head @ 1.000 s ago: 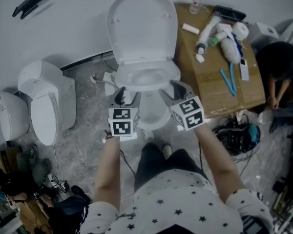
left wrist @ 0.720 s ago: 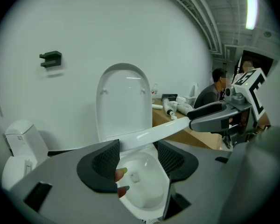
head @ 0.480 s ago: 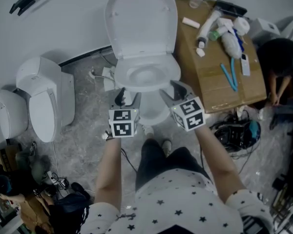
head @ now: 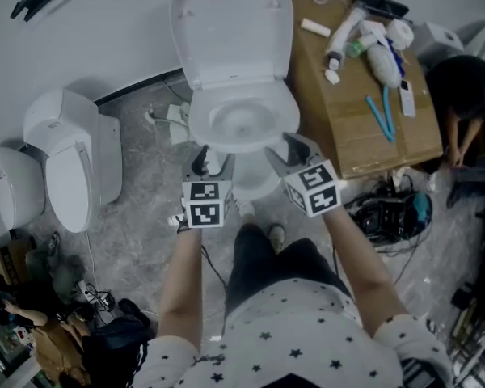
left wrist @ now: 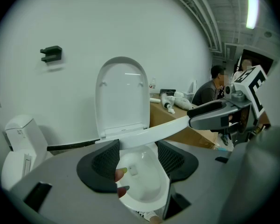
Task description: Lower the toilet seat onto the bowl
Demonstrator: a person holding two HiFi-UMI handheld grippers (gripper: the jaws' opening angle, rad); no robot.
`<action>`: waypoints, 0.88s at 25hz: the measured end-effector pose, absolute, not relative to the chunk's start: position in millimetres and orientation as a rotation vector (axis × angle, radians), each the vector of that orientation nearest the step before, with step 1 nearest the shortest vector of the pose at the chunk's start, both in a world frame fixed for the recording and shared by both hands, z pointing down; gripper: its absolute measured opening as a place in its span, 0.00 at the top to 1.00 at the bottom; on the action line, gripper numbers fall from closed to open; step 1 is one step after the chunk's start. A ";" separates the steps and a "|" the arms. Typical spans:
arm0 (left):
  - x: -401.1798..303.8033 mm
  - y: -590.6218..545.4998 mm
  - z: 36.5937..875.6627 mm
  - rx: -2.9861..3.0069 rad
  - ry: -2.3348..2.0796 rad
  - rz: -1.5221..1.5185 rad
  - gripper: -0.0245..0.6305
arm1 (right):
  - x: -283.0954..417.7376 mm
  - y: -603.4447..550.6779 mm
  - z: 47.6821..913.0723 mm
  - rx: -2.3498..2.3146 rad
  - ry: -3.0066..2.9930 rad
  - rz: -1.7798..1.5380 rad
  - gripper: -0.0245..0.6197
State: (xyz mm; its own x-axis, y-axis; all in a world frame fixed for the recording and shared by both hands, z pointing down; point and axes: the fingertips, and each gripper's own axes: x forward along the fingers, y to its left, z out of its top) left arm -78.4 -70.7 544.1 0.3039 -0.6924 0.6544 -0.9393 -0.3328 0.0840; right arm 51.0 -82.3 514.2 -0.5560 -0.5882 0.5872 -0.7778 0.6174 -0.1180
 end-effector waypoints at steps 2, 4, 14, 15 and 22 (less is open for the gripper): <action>-78.4 -66.4 547.0 2.118 -1.444 0.729 0.59 | 50.9 -78.2 516.7 1.076 -2.335 0.512 0.65; -78.0 -62.5 549.6 2.119 -1.439 0.733 0.59 | 51.2 -74.6 519.2 1.079 -2.331 0.512 0.65; -75.8 -47.3 567.4 2.111 -1.434 0.755 0.59 | 53.2 -60.7 535.7 1.084 -2.315 0.526 0.65; -75.4 -45.7 569.1 2.110 -1.433 0.760 0.59 | 53.6 -59.0 537.1 1.082 -2.311 0.526 0.65; -74.8 -34.6 580.2 2.090 -1.439 0.764 0.59 | 54.3 -48.3 547.6 1.074 -2.291 0.526 0.65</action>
State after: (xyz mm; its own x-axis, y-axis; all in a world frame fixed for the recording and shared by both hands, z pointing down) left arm -74.8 -34.6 580.2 0.2888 -0.6697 0.6842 -0.9419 -0.3269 0.0776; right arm 54.3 -48.3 547.6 -0.5296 -0.5732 0.6253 -0.7885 0.6044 -0.1138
